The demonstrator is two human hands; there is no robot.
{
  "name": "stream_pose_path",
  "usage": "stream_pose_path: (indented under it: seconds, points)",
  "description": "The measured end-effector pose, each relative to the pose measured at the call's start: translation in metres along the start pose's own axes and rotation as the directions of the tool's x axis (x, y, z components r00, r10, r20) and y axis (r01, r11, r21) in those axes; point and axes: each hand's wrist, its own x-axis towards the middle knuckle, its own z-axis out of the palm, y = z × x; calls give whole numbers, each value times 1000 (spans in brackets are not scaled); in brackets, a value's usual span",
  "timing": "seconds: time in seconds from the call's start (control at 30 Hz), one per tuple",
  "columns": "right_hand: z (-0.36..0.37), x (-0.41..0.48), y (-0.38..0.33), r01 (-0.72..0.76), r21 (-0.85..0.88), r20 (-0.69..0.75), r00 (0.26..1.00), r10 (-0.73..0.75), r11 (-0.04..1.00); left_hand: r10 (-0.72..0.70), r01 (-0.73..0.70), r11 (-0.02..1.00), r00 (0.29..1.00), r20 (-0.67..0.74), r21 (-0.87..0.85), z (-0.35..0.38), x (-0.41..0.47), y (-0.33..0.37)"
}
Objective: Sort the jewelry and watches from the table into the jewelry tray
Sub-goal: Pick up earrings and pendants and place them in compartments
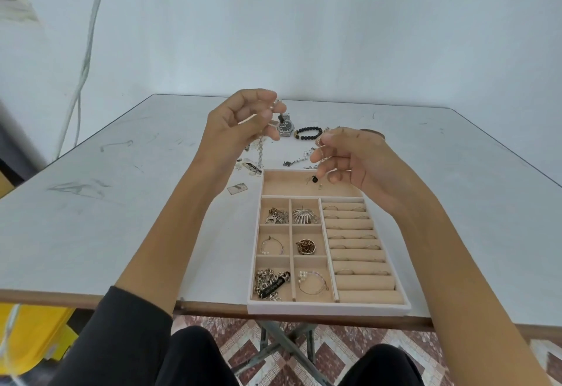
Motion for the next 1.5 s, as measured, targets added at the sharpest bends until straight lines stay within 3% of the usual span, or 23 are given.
stream_pose_path:
  seconds: [0.33, 0.7, 1.1, 1.5]
  points:
    - [0, 2, 4, -3, -20, 22, 1000, 4, 1000, -10, -6, 996, 986, 168, 92, 14, -32, 21]
    - [1, 1, 5, -6, -35, 39, 999, 7, 999, 85, -86, 996, 989, 124, 2, 19, -54, 32]
    - [1, 2, 6, -17, -51, 36, 999, 19, 999, -24, 19, 999, 986, 164, 34, 11, -76, 22]
    - [1, 2, 6, -12, -60, 42, 999, 14, 998, -3, 4, 1000, 989, 148, -1, 10, -83, 34]
